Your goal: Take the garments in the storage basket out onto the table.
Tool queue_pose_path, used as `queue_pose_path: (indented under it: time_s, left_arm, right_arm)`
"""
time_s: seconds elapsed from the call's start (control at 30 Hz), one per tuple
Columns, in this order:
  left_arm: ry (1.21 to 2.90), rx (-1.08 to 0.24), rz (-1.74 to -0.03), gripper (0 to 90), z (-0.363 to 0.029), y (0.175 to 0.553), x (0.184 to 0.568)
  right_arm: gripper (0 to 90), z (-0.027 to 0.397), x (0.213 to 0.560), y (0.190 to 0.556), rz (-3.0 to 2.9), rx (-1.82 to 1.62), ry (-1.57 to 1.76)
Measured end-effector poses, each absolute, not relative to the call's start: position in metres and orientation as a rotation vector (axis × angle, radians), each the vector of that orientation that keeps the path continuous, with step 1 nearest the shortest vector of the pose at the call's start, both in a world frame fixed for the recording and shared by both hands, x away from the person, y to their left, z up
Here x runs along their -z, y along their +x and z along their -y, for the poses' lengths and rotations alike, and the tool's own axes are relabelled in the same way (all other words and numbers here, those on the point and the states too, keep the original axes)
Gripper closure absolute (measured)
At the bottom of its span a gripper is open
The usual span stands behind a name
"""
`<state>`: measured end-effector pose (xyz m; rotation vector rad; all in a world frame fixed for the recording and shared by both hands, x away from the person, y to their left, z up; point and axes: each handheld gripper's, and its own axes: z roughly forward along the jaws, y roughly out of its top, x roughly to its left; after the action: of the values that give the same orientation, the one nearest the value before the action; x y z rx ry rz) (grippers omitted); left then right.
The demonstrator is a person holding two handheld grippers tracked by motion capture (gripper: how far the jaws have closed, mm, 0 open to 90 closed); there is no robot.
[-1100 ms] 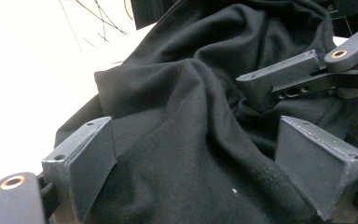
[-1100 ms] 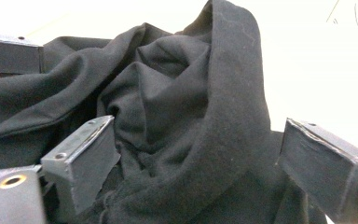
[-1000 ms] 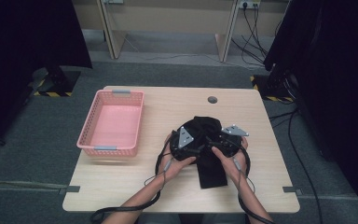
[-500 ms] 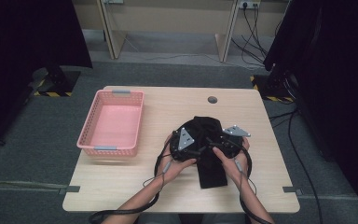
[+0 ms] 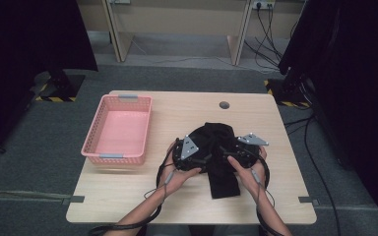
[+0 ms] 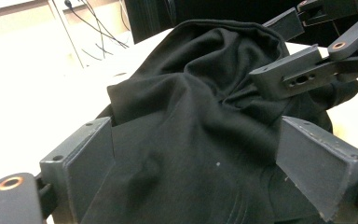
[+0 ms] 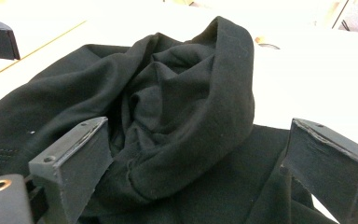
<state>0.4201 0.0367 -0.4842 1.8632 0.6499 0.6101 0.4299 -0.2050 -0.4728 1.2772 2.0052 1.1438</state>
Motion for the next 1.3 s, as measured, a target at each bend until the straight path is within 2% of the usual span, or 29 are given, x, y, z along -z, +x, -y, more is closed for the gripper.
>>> queue_pose_path:
  time_s: [1.3]
  left_arm:
    - [1.772, -0.695, -0.690, 11.3, -0.099, 0.396, 0.457]
  right_arm:
    - [5.3, 0.221, 0.456, 0.415, -2.032, -1.251, 1.231]
